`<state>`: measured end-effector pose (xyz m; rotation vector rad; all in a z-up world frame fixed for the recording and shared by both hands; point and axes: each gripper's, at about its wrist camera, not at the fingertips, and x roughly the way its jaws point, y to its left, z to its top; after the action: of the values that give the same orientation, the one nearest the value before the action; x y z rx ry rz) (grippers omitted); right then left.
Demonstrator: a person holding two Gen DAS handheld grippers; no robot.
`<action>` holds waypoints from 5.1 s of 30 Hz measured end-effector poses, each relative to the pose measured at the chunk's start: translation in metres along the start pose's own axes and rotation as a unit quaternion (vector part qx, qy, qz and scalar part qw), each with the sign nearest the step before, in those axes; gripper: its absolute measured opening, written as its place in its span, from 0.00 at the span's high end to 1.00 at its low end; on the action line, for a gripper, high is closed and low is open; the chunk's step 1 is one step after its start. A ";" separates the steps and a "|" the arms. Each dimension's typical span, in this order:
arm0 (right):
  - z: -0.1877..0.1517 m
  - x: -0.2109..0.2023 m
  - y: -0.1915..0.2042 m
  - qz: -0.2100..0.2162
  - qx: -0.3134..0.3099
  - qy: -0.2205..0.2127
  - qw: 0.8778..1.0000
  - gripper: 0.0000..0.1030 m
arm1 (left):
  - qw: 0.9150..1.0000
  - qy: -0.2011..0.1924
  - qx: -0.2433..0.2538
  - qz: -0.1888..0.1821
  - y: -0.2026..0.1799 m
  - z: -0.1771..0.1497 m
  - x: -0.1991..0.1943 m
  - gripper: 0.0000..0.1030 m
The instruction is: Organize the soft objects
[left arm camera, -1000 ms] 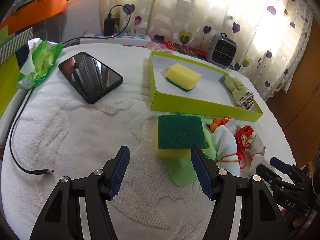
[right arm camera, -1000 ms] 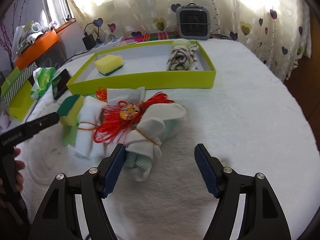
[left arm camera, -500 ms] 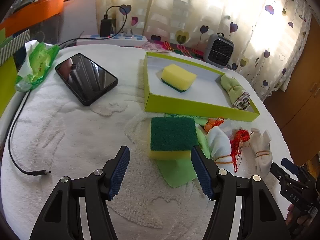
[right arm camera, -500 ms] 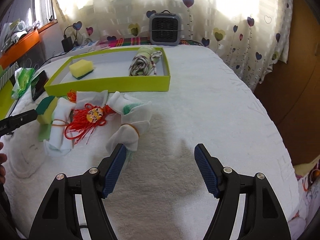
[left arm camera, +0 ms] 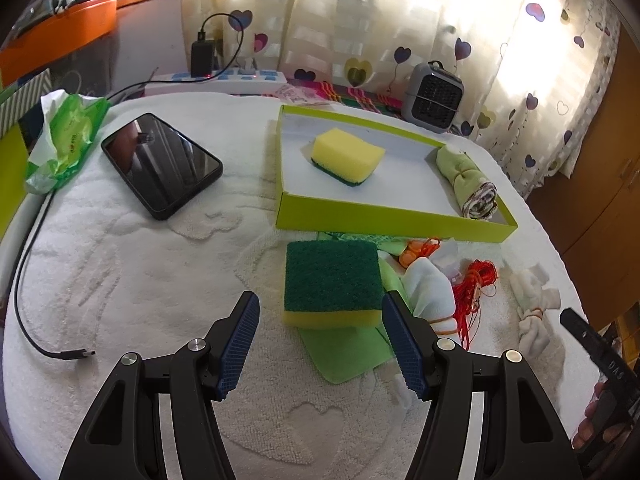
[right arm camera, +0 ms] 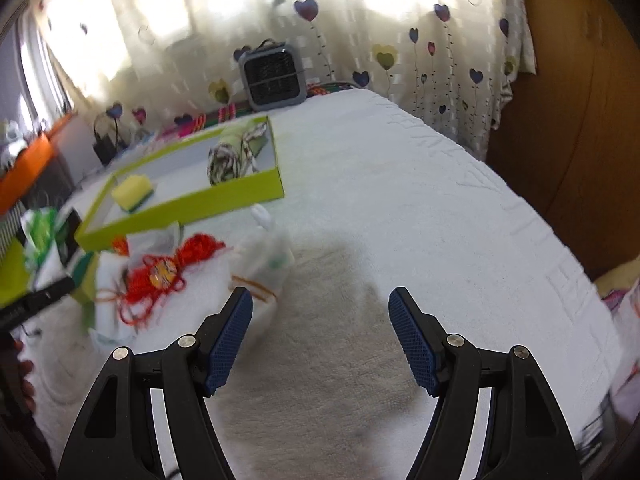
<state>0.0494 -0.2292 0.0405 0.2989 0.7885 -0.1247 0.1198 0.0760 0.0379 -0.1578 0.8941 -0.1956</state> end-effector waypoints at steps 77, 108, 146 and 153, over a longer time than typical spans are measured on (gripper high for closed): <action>0.003 0.038 0.029 0.059 -0.081 0.021 0.995 0.66 | 0.998 -0.029 0.008 0.047 -0.011 0.005 0.001 0.49; 0.048 0.019 0.046 0.096 -0.110 -0.035 0.989 0.66 | 0.997 -0.063 0.045 0.025 -0.037 0.037 -0.019 0.49; 0.106 0.102 0.117 0.134 -0.183 0.010 0.974 0.66 | 0.998 0.000 0.056 -0.006 -0.046 0.071 0.055 0.49; 0.104 0.113 0.125 0.143 -0.197 0.021 0.970 0.66 | 0.998 0.004 0.055 0.005 -0.042 0.073 0.064 0.48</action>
<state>0.2269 -0.1425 0.0558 0.0347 0.7863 0.3097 0.2120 0.0240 0.0442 -0.0496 0.8901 -0.2351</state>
